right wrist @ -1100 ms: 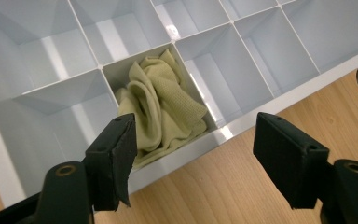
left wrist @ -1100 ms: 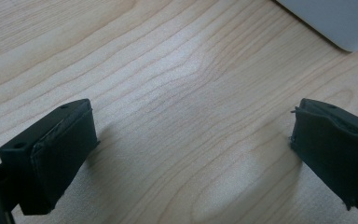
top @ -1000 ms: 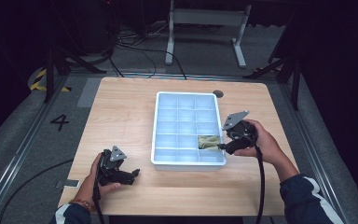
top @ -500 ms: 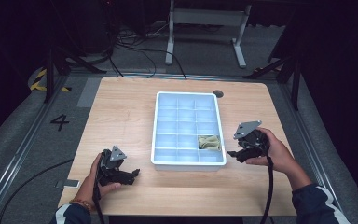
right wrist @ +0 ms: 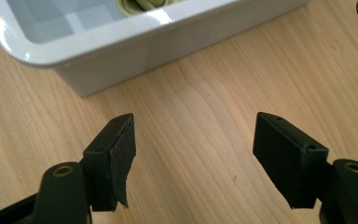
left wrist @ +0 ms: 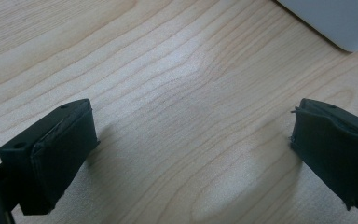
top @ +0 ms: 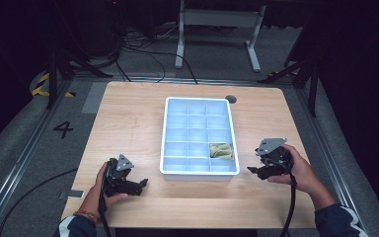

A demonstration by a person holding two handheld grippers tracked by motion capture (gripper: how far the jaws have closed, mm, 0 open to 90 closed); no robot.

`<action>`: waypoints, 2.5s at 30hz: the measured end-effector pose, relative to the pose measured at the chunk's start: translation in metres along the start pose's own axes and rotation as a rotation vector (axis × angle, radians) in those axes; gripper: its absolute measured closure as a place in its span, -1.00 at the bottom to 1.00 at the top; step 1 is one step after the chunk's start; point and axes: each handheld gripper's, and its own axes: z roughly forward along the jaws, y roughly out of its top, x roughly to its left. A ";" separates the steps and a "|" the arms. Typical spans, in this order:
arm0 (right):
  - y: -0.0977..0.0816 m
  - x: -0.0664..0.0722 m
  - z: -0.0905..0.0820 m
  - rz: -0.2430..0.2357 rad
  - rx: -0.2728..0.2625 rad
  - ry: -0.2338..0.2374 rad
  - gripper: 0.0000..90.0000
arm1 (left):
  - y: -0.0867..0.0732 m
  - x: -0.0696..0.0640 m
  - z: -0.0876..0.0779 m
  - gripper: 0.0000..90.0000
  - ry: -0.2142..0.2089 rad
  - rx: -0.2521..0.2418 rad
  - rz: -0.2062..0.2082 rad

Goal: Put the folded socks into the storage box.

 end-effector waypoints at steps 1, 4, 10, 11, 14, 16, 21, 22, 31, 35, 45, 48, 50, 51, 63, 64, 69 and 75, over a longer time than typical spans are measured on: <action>-0.003 0.000 0.000 0.004 0.000 -0.005 -0.32 | 0.000 0.000 0.000 -0.99 0.000 0.000 -0.001; -0.011 0.000 0.001 0.021 0.000 -0.011 -0.31 | 0.000 0.000 0.000 -0.99 0.000 -0.001 -0.003; -0.028 0.000 0.004 0.065 -0.001 -0.008 -0.29 | 0.000 0.000 0.000 -0.99 -0.001 -0.001 -0.002; -0.030 -0.001 0.004 0.067 -0.002 -0.010 -0.29 | 0.000 0.000 0.000 -0.99 0.000 -0.001 -0.003; -0.038 0.000 0.005 0.088 -0.009 -0.008 -0.29 | 0.000 0.000 0.000 -0.99 0.000 0.000 -0.003; -0.044 0.001 0.006 0.097 -0.012 -0.009 -0.29 | 0.000 0.000 0.000 -0.99 0.000 0.000 -0.003; -0.057 0.004 0.005 0.116 -0.025 -0.014 -0.29 | 0.000 0.000 0.000 -0.99 0.000 0.000 -0.003; -0.059 0.004 0.004 0.125 -0.026 -0.015 -0.29 | 0.000 0.000 0.000 -0.99 0.000 0.000 -0.003; -0.076 0.008 0.005 0.149 -0.049 -0.020 -0.29 | 0.000 0.000 0.000 -0.99 0.000 0.000 0.001; -0.089 0.008 0.006 0.181 -0.069 -0.017 -0.29 | 0.000 0.001 0.000 -0.99 -0.002 -0.001 0.004; -0.120 0.006 0.003 0.281 -0.146 -0.008 -0.29 | 0.001 0.001 0.000 -0.99 -0.002 0.003 0.010; -0.130 0.007 0.003 0.313 -0.173 0.006 -0.30 | 0.001 0.001 0.001 -0.99 -0.006 0.000 0.018; -0.135 0.007 0.001 0.330 -0.186 -0.001 -0.31 | 0.001 0.001 0.001 -0.99 -0.006 -0.001 0.020; -0.137 0.007 0.001 0.342 -0.196 0.000 -0.32 | 0.001 0.001 0.001 -0.99 -0.006 -0.001 0.019; -0.149 0.010 0.001 0.421 -0.241 -0.039 -0.39 | 0.001 0.001 0.001 -0.99 -0.007 0.000 0.021; -0.149 0.010 0.001 0.422 -0.241 -0.040 -0.40 | 0.001 0.001 0.001 -0.99 -0.007 0.000 0.021; -0.149 0.010 0.001 0.429 -0.237 -0.050 -0.44 | 0.001 0.001 0.001 -0.99 -0.004 0.001 0.020; -0.149 0.010 0.001 0.436 -0.234 -0.055 -0.46 | 0.001 0.001 0.001 -0.99 -0.003 -0.001 0.019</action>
